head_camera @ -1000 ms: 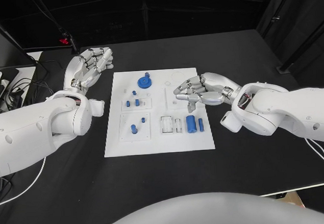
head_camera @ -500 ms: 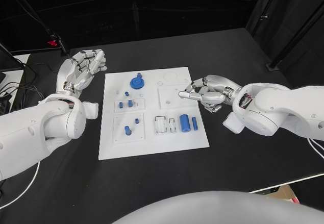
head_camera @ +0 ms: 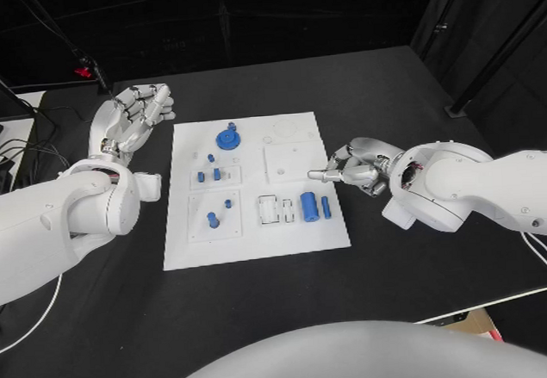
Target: Assemble the parts on the task board
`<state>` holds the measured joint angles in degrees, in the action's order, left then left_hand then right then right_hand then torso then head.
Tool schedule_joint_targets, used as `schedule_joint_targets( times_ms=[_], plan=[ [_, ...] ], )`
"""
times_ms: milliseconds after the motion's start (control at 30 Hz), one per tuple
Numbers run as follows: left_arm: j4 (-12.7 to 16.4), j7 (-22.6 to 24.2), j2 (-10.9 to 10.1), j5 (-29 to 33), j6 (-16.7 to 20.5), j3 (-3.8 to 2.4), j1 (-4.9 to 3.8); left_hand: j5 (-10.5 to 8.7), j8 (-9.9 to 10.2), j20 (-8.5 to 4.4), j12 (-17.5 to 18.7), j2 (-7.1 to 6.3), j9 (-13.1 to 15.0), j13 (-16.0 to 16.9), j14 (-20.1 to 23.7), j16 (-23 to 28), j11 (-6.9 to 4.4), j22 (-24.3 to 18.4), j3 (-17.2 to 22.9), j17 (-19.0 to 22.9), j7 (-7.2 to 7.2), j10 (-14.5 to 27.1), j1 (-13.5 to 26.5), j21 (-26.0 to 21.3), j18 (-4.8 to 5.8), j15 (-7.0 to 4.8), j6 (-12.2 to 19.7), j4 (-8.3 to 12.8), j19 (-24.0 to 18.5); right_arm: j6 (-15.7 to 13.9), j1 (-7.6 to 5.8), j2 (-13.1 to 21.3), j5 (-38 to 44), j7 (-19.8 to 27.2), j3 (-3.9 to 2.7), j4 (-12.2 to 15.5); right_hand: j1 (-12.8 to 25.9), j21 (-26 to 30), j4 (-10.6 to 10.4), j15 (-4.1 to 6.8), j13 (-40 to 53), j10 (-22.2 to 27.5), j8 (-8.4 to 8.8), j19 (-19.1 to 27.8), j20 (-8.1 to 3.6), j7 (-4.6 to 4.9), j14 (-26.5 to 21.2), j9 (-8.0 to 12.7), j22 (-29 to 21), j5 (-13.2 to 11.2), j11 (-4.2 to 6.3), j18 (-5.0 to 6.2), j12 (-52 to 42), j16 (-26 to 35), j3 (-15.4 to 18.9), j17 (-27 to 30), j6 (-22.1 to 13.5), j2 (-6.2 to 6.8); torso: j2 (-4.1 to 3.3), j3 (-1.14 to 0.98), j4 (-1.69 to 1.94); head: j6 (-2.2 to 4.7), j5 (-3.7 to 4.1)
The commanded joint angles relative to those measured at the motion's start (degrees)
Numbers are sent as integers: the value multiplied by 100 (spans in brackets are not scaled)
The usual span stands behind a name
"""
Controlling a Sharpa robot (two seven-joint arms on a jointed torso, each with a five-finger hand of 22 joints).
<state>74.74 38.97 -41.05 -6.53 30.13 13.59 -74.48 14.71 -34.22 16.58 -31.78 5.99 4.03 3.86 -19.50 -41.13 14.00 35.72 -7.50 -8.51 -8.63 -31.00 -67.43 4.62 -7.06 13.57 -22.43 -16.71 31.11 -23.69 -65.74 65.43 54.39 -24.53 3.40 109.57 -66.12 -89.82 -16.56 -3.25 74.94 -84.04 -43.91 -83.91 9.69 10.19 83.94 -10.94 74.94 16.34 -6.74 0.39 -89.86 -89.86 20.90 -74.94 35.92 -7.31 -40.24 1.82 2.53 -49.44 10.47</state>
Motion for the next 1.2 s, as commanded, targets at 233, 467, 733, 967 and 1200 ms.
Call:
schedule_joint_targets(
  times_ms=[233, 467, 733, 967, 1200],
  plan=[
    [8, 539, -12, 28, -70, -6, 13, 33, -34, -2, -26, -1, -9, -9, 15, -36, -12, -8, -37, 14, -776, 44, -52, 32, 23, -21, 51, 3, 29, 311, -3, -191, 463, -821, 1, -37, 217, -18, -12, 91, 1506, -596, -90, -609, -102, -33, 606, -62, 1506, -188, 67, -39, -14, -14, 11, -1506, 22, 31, 6, -4, 12, 18, 0],
    [7, 537, -21, 28, -69, -6, 23, 34, -34, -2, -26, 0, -10, -10, 16, -36, -12, -8, -37, 16, -776, 45, -53, 32, 23, -21, 52, 3, 29, 538, -2, -274, 471, -942, 1, -92, 301, -18, -16, 119, 1506, -596, -119, -609, -128, -39, 606, -91, 1506, -323, 73, -39, -14, -14, -3, -1506, 14, 38, 8, 2, 15, -9, 0],
    [3, 529, -25, 28, -79, -6, 25, 39, -35, -2, -29, 4, -10, -10, 18, -39, -12, -10, -39, 21, -776, 48, -58, 32, 23, -21, 55, 3, 28, 756, -3, -364, 473, -1035, 1, -133, 385, -18, -16, 140, 1506, -596, -147, -609, -153, -49, 606, -120, 1506, -451, 83, -39, -14, -14, -32, -1506, 14, 37, 5, 4, 9, -13, -42],
    [3, 527, -27, 28, -78, -6, 26, 39, -35, -2, -29, 4, -10, -10, 18, -39, -12, -10, -39, 21, -776, 48, -58, 32, 23, -21, 55, 3, 28, 996, -3, -464, 473, -1145, 1, -176, 430, -18, -17, 139, 1506, -596, -145, -609, -157, -60, 606, -128, 1506, -548, 97, -39, -14, -14, -54, -1506, 18, 24, 8, 10, 7, -38, -38],
    [7, 529, -36, 28, -68, -6, 26, 39, -35, -2, -29, 4, -10, -10, 18, -39, -12, -10, -39, 21, -776, 48, -58, 32, 23, -21, 55, 3, 28, 1264, -3, -534, 473, -1269, 1, -236, 472, -18, -18, 137, 1506, -596, -127, -609, -157, -63, 606, -126, 1506, -594, 101, -39, -14, -14, -67, -1506, 14, -10, 11, 9, 7, -49, -43]
  ],
)
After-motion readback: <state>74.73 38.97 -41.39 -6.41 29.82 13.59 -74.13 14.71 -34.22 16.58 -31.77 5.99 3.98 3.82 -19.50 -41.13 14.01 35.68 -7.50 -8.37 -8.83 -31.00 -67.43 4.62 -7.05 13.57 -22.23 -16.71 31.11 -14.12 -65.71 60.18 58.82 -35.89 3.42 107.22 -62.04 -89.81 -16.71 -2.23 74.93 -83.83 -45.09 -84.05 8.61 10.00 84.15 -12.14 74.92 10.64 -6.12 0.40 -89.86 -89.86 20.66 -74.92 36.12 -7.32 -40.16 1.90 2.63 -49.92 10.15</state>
